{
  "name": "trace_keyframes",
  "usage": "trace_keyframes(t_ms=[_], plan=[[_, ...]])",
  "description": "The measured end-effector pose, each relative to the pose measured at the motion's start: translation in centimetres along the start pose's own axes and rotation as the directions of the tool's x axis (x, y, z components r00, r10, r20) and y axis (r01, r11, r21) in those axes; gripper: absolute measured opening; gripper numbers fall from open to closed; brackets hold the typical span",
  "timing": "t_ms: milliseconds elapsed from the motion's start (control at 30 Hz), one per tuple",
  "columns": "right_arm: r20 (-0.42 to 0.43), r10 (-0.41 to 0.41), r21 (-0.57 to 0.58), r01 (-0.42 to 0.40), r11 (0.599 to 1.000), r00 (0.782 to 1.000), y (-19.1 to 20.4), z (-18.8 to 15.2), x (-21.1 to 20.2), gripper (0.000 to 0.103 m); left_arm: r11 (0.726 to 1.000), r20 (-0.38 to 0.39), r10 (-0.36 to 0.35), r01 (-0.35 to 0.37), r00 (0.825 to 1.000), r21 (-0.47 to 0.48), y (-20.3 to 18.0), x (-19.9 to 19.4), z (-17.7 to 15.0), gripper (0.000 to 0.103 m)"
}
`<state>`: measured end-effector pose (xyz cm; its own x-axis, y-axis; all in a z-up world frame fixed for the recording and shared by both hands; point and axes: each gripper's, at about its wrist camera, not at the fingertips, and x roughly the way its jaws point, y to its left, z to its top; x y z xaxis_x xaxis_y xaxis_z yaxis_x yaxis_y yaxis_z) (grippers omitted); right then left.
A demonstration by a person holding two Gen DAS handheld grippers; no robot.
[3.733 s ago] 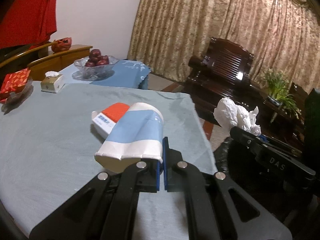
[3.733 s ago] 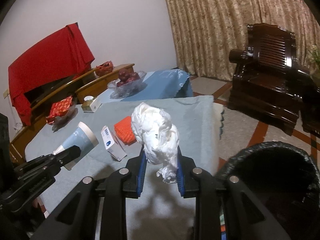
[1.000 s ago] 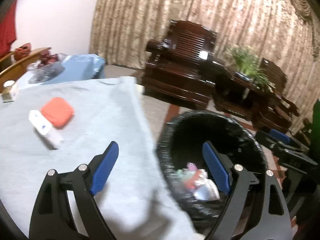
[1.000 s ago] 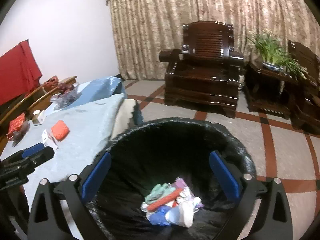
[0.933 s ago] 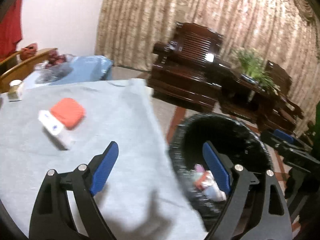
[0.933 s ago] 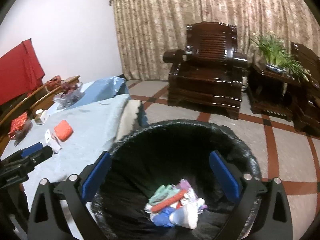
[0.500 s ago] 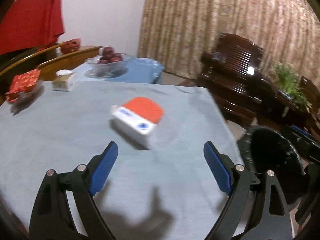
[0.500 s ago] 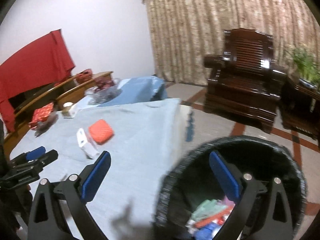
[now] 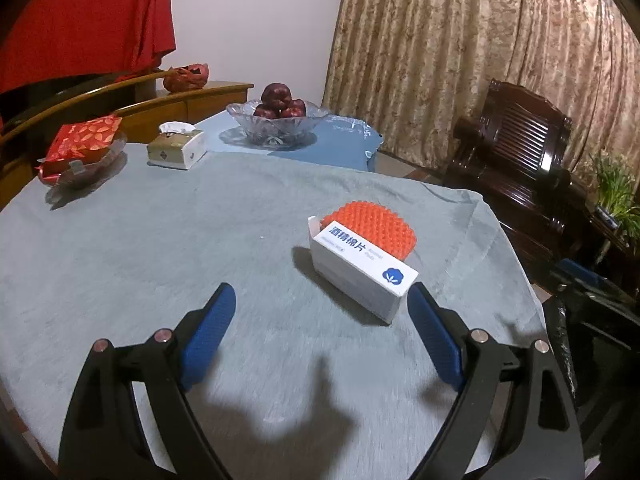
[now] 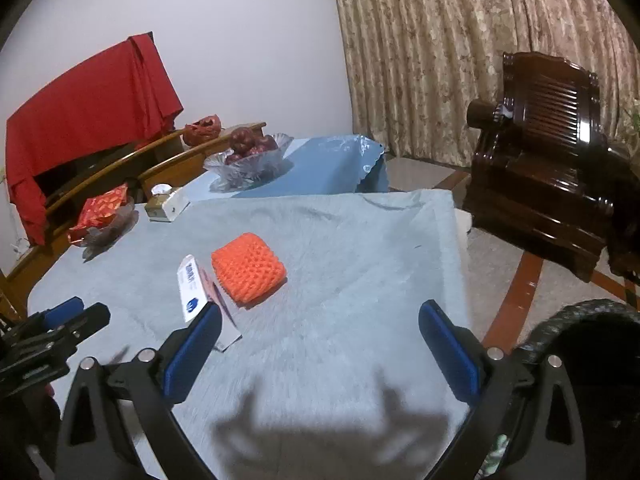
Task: Collect trash
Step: 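Move both tools back to the table and grasp the white alcohol-pad box with the left tool, then lift the alcohol-pad box with the left tool while the right grasps the orange foam net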
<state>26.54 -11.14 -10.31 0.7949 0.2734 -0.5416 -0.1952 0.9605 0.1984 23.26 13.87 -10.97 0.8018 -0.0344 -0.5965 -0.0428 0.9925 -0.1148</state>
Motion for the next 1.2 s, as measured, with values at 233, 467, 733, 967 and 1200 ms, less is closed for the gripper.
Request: trace_keyframes(t_ms=[233,467,733,967,1200], plan=[[-0.04,-0.031,-0.001,0.031,1.0,0.999,-0.7,-0.5,3.1,0.097,1.0,-0.019,-0.023,0.023,1.0,-0.009,-1.6,2.9,0.1,0.085],[-0.044,-0.054,0.013,0.055,0.998,0.998,-2.3,-0.4,3.7,0.097,0.999,-0.056,-0.041,0.041,0.998,-0.006,-3.7,6.2,0.1,0.085],[-0.047,-0.057,0.009,0.058,0.998,0.997,-3.0,-0.1,4.4,0.097,1.0,-0.085,-0.017,0.015,0.996,-0.019,-4.8,9.3,0.2,0.085],[-0.053,-0.054,0.011,0.055,0.998,0.997,-3.1,-0.1,5.1,0.097,0.999,-0.128,0.028,-0.033,0.991,-0.043,-4.6,11.4,0.0,0.085],[-0.062,-0.042,0.006,0.042,0.999,0.997,-2.7,-0.3,5.4,0.097,0.995,-0.161,0.004,-0.02,0.987,-0.101,-2.5,11.4,-0.5,0.049]])
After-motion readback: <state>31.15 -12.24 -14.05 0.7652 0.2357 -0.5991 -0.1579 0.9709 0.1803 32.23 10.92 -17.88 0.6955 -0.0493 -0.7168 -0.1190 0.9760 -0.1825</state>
